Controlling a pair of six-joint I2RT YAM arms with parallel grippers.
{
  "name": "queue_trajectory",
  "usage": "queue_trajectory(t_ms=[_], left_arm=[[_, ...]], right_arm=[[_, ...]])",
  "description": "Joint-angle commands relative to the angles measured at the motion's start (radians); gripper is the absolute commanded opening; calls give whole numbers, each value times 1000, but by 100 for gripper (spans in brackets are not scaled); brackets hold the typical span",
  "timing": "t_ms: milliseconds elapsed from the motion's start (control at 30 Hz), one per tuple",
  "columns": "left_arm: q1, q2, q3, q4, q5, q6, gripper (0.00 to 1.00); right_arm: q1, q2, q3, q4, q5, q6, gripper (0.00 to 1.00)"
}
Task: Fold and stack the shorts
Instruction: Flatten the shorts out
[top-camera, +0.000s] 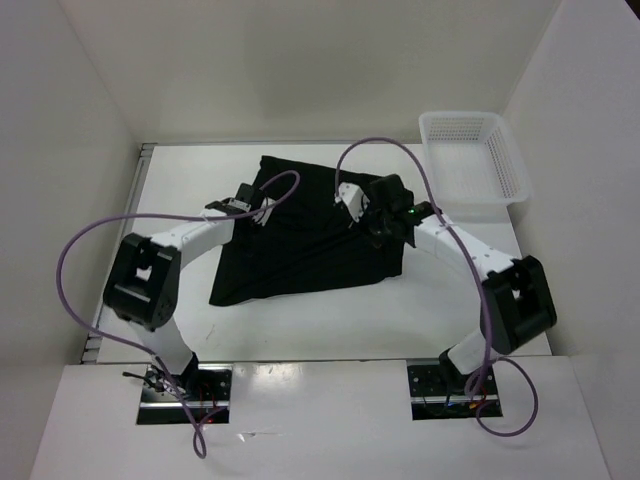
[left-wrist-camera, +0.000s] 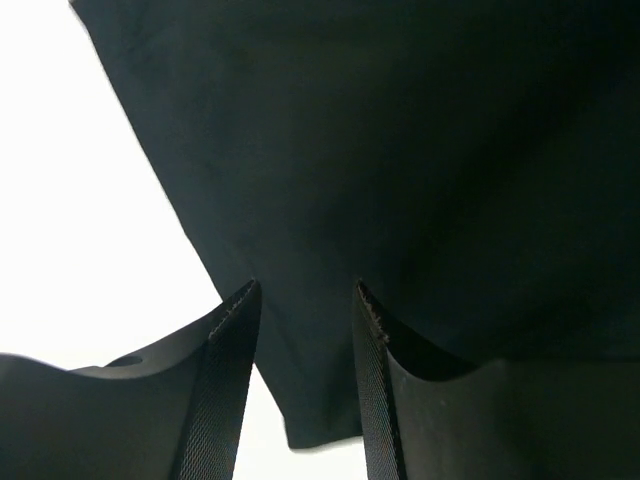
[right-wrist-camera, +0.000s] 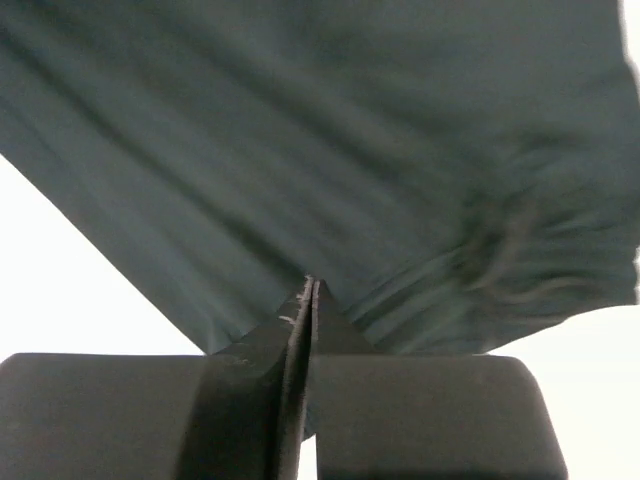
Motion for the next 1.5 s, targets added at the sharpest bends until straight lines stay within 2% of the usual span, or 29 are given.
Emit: queue_trajectory(t_ms=[0, 67, 167, 267, 400, 467, 533, 700, 900, 967, 1000, 1133, 1233, 1267, 1300, 1400, 1433, 1467], left_arm=[[106, 130, 63, 41, -2, -19, 49], [135, 184, 136, 65, -1, -19, 49], [135, 229, 169, 87, -1, -19, 49], [135, 285, 169, 99, -1, -19, 49], [135, 350, 114, 122, -60, -19, 49], [144, 359, 114, 84, -72, -19, 49], [173, 348, 114, 44, -63, -19, 48], [193, 249, -30, 44, -47, -19, 48], [193, 181, -43, 7, -18, -19, 48], [169, 157, 8, -19, 12, -19, 50], [157, 137, 29, -46, 34, -19, 54], [146, 92, 175, -129, 109, -19, 59], [146, 78, 301, -153, 162, -19, 60], [165, 87, 333, -140, 204, -19, 61], [178, 130, 368, -140, 228, -19, 61], [227, 275, 540, -140, 304, -19, 61], [227, 314, 583, -131, 304, -19, 61], [238, 348, 662, -119, 304, -19, 61]], right_arm=[[-12, 87, -70, -142, -3, -108, 0], [-2, 87, -109, -119, 47, -154, 0], [9, 87, -138, -119, 71, -209, 0], [18, 123, -181, -128, 103, -246, 0], [18, 162, -244, -91, 219, -317, 0], [18, 163, -244, -111, 247, -352, 0], [18, 144, -255, -146, 263, -395, 0], [18, 104, -307, -168, 276, -417, 0], [18, 80, -212, -189, 184, -308, 0], [18, 43, -135, -189, 120, -240, 4], [18, 31, -111, -189, 76, -220, 9], [18, -31, 42, -168, -45, -110, 12], [18, -51, 116, -81, -87, 19, 25], [18, -51, 130, -47, -98, 48, 27], [8, -17, 143, 37, -98, 111, 28], [-31, 79, 222, 131, -83, 204, 28], [-44, 157, 270, 183, -70, 228, 28], [-73, 191, 290, 206, -70, 248, 32]])
